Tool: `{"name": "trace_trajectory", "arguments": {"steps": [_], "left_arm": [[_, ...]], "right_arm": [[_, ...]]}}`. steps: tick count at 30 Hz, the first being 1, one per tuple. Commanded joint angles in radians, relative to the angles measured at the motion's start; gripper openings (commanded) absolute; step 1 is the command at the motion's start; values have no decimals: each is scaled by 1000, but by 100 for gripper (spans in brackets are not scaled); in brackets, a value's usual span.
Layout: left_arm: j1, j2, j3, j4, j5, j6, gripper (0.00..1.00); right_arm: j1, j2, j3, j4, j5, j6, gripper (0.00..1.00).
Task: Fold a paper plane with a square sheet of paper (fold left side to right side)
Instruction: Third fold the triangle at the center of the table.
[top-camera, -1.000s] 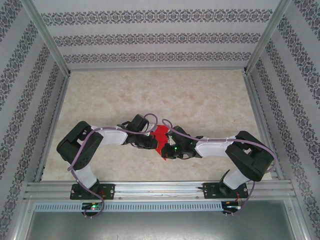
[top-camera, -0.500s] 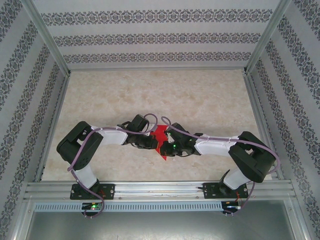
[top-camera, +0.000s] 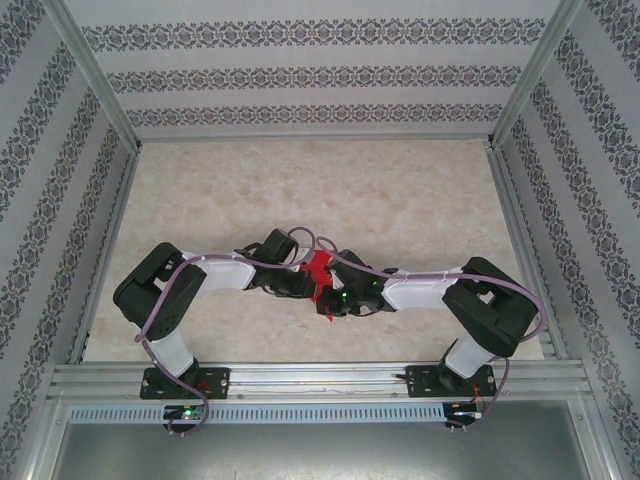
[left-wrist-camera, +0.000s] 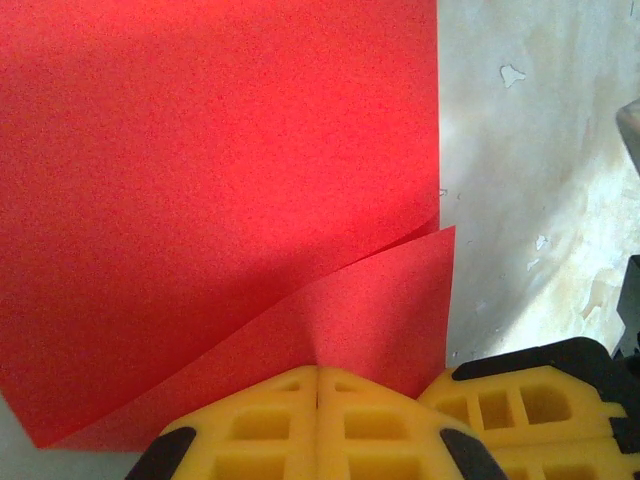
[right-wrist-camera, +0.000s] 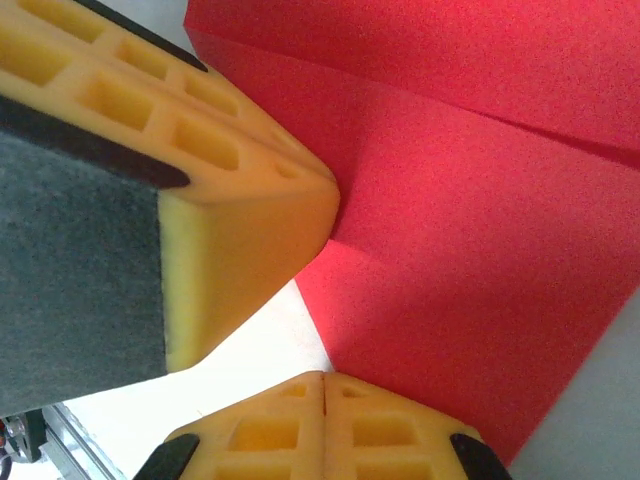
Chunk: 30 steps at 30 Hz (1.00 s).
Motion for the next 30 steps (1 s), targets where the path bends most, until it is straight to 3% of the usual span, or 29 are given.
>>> {"name": "trace_trajectory", "arguments": {"steps": [1,30], "left_arm": [[-15,38,-26,-74,-81,-11,0],[-15,62,-4,-104,-117,-3,0]], "right_arm": [[6,12,-33,10,11,27,0],[7,-148,-243,1,18,121,0]]}}
